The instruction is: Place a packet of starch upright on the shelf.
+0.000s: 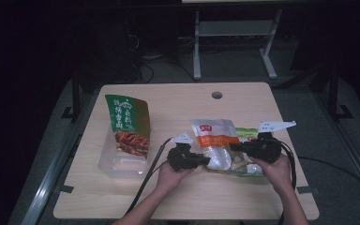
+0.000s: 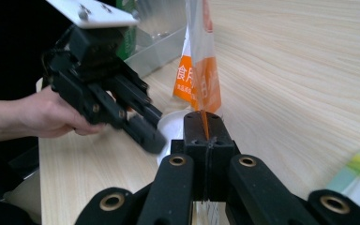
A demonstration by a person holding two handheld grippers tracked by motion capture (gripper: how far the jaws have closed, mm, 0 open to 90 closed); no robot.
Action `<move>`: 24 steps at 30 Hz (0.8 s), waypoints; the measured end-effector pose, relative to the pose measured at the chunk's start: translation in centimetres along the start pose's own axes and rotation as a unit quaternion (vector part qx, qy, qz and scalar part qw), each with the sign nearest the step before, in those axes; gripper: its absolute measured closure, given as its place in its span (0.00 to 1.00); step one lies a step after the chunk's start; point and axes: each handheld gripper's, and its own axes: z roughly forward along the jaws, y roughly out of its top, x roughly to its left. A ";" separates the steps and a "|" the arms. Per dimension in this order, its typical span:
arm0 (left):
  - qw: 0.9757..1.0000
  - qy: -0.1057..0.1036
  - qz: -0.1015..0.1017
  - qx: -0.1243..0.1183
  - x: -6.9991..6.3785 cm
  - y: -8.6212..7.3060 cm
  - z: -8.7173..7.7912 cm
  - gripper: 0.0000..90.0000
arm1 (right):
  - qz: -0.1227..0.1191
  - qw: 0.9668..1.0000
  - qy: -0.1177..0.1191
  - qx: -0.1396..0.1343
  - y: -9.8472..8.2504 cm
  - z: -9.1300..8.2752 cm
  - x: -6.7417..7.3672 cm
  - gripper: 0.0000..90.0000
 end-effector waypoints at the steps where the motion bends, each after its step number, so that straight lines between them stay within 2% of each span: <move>1: 1.000 0.002 0.002 0.001 -0.1 0.0 -0.1 0.96 | 0.002 1.000 0.001 -0.002 -0.1 0.0 -0.1 1.00; 5: 1.000 0.003 0.005 -0.001 0.0 -0.1 -0.1 0.96 | -0.004 1.000 0.003 -0.005 0.0 0.1 0.1 1.00; 6: 1.000 0.003 0.001 -0.001 0.1 -0.1 0.0 0.91 | -0.003 1.000 0.005 -0.006 0.0 0.1 0.1 1.00; 8: 1.000 0.010 -0.010 -0.006 0.3 -0.1 0.2 0.70 | -0.003 1.000 0.011 -0.008 0.0 0.1 0.2 1.00; 11: 1.000 0.006 -0.023 -0.010 0.5 0.0 0.5 0.57 | -0.008 1.000 0.015 -0.008 0.0 0.1 0.3 1.00; 13: 1.000 0.000 -0.023 -0.012 0.6 0.2 0.6 0.60 | -0.010 1.000 0.022 -0.007 0.0 0.1 0.3 1.00; 16: 0.999 -0.025 -0.022 -0.013 0.7 0.5 0.5 0.82 | -0.013 1.000 0.026 -0.005 0.0 0.3 0.4 1.00; 17: 0.999 -0.023 -0.020 -0.014 0.6 0.6 0.5 0.90 | -0.013 1.000 0.025 -0.002 0.0 0.3 0.4 1.00; 19: 1.000 -0.016 -0.012 -0.013 0.4 0.7 0.6 0.96 | -0.013 1.000 0.026 -0.002 0.0 0.4 0.4 1.00; 24: 1.000 0.008 0.006 -0.009 -0.2 0.9 0.3 0.99 | -0.016 1.000 0.020 0.003 0.0 0.4 0.5 1.00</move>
